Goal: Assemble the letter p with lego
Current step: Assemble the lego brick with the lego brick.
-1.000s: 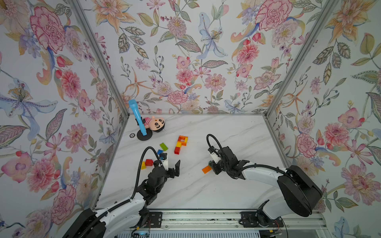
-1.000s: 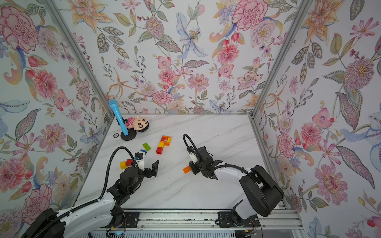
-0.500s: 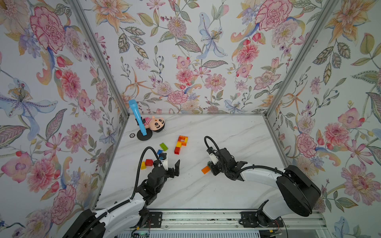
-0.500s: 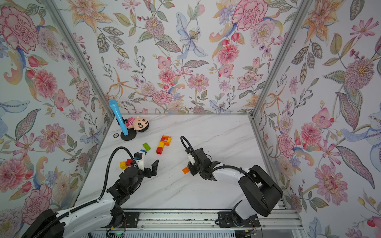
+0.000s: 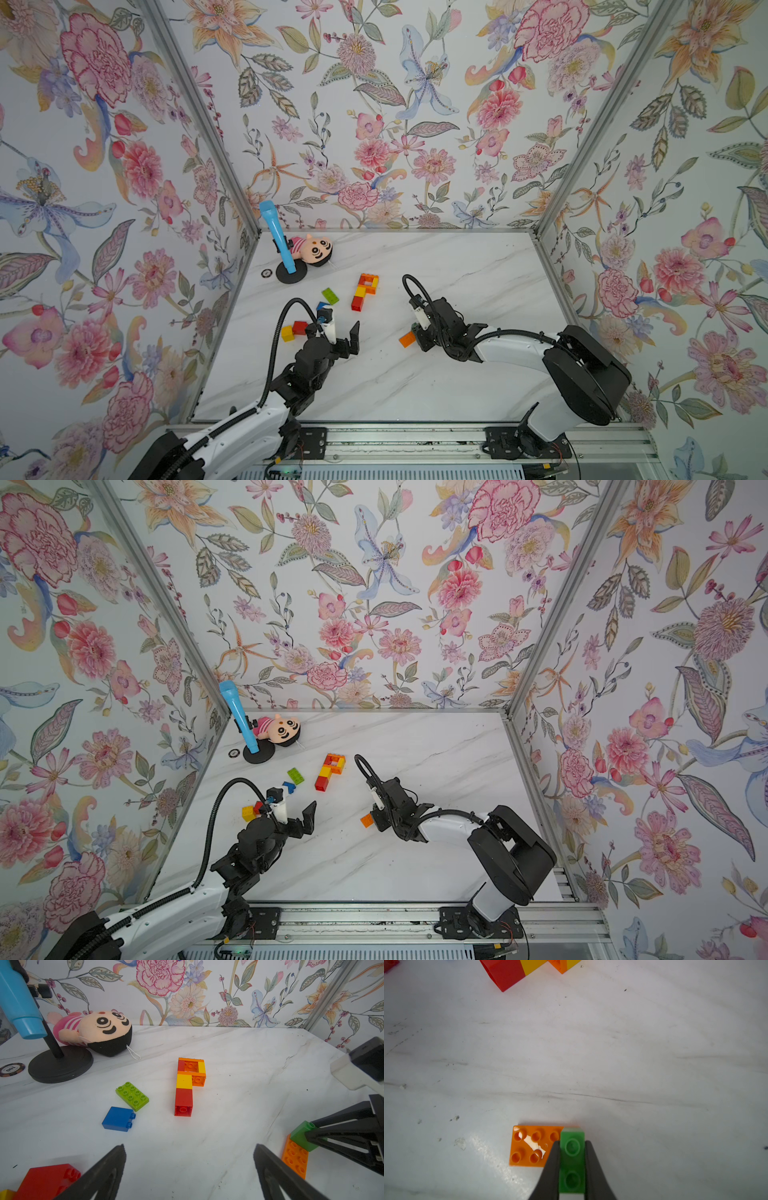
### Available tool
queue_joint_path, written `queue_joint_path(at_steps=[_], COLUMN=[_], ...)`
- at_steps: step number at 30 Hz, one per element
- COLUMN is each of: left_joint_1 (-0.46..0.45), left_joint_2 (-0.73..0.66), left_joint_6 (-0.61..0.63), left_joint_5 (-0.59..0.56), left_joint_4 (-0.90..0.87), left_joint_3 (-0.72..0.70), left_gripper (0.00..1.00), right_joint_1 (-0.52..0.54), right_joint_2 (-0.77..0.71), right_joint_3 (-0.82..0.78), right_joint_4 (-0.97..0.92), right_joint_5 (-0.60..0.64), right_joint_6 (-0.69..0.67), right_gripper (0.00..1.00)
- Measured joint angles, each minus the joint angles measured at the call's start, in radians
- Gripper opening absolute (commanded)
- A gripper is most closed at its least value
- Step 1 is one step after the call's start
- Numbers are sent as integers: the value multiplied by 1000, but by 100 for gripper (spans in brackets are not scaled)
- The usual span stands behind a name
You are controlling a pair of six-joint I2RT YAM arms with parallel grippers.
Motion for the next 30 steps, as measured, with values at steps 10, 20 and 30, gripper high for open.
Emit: queue_joint_path(at_steps=[10, 20, 30], left_joint_1=[13, 28, 42], left_joint_2=[-26, -29, -29], left_joint_6=[10, 25, 29], left_joint_5=[-45, -76, -99], left_joint_4=[-48, -82, -104], left_joint_3=[29, 62, 77], left_gripper=[99, 99, 99], right_joint_1=[19, 20, 46], right_joint_2=[81, 117, 108], right_joint_3=[90, 138, 171], right_joint_4=[-32, -49, -156], right_joint_5=[10, 8, 84], right_joint_6=[45, 61, 99], right_gripper=[0, 0, 0])
